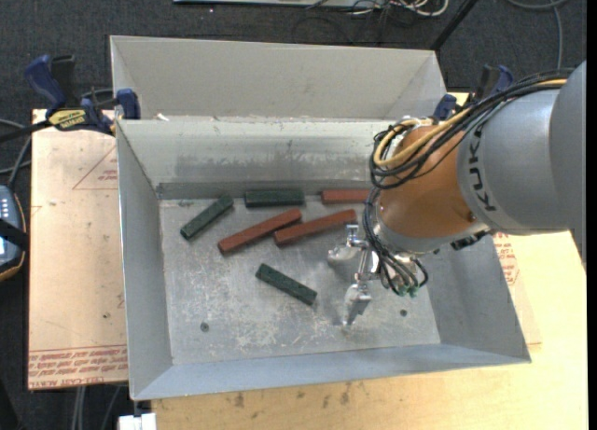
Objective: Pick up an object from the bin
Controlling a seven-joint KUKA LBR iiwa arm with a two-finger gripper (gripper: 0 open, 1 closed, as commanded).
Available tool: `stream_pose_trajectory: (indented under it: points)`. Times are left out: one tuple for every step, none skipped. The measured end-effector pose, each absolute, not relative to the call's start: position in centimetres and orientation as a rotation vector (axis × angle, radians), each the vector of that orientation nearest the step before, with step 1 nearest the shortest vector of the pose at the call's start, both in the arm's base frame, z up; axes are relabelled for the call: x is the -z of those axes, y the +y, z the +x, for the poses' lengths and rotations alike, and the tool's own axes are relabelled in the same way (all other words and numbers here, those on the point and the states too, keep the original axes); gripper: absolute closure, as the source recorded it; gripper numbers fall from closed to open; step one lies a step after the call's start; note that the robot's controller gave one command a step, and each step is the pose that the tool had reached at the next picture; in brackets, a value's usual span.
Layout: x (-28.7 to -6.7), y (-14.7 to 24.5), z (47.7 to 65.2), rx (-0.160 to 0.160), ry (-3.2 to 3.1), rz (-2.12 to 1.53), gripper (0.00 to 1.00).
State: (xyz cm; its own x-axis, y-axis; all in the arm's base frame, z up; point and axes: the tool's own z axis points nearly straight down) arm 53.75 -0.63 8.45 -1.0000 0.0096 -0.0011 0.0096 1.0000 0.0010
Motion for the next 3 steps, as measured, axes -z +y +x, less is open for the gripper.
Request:
stream_pose_trajectory:
  points:
    - [-8.1,5.5,54.2,-0.006,3.124,0.079,1.0]
    - [-8.1,5.5,54.2,-0.006,3.124,0.079,1.0]
    - [-20.9,4.5,56.1,-0.001,3.137,0.11,1.0]
